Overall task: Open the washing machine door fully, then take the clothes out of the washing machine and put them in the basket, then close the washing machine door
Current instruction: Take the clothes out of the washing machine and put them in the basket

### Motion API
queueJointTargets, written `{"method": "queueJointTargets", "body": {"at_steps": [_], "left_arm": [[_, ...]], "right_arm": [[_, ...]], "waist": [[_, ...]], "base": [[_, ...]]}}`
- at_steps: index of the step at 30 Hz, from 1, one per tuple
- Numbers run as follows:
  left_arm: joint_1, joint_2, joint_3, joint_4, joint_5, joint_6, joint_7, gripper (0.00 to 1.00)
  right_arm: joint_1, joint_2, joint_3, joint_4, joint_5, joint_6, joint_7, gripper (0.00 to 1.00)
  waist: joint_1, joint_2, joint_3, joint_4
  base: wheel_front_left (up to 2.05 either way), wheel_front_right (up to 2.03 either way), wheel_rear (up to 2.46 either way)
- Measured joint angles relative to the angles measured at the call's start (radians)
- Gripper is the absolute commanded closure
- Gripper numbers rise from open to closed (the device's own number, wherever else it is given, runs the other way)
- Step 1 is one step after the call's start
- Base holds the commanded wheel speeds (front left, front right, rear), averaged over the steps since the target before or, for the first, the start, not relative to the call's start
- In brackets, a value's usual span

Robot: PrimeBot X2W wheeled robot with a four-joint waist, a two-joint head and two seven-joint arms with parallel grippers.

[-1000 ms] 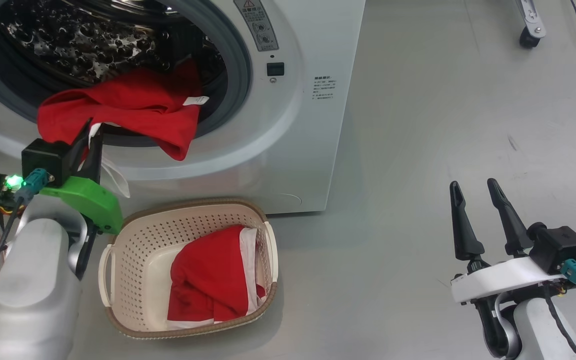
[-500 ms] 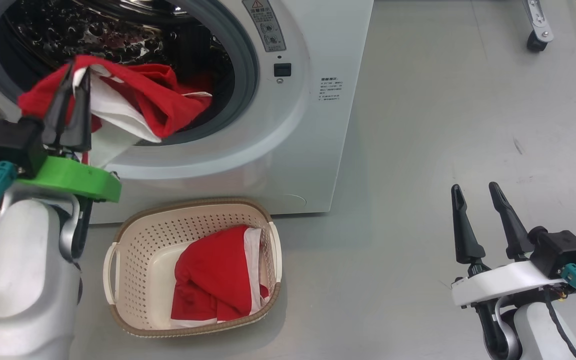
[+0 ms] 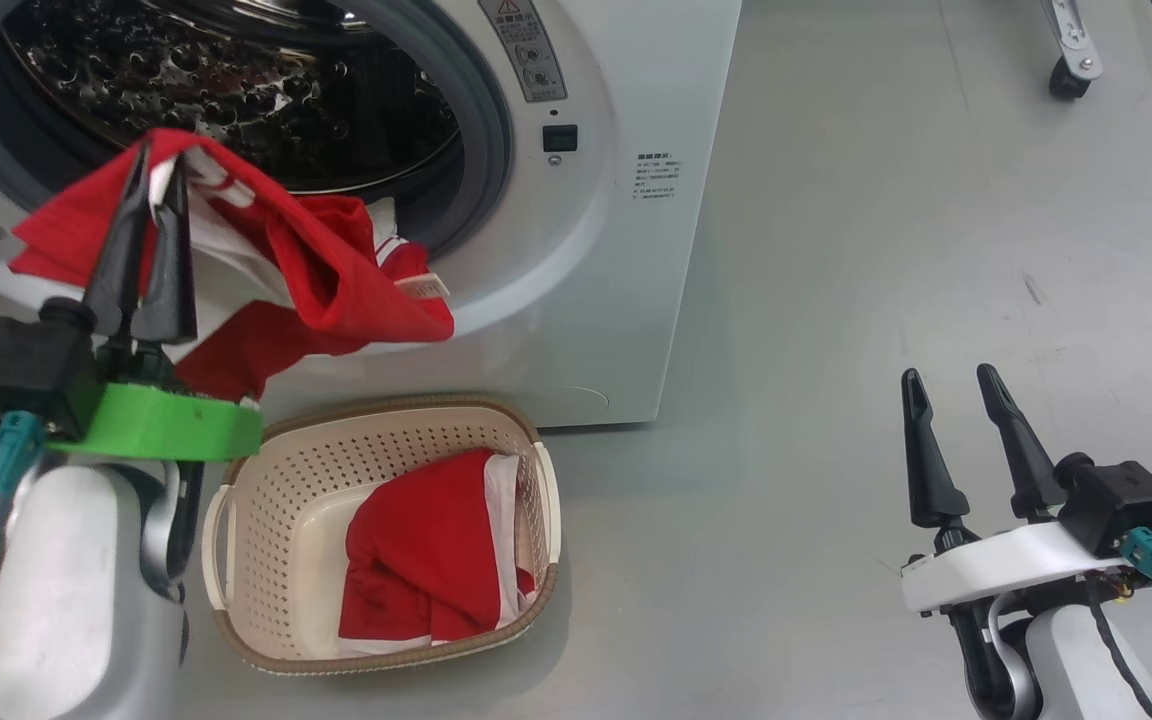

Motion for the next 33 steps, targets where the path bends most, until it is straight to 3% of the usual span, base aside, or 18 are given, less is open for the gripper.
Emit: {"method": "queueJointTargets", "body": {"at_steps": [10,33], "left_arm": [[0.14,0.002,-0.051,0.125,0.001,-0.009,0.001,1.0],[0.158,0.035,-0.039,0.362,0.001,-0.01,0.038,1.0]], "right_arm": [[0.0,0.003,0.024,-0.005,-0.003,0.0,0.0,0.0],[-0.027,0.003,0.051,-0.016,-0.003,0.0,0.0,0.0]], "waist": [[0.0,0.0,0.015,-0.014],[0.0,0.0,0.128,-0.116]], "base": [[0.0,0.0,0.0],[0.0,0.0,0.0]]}}
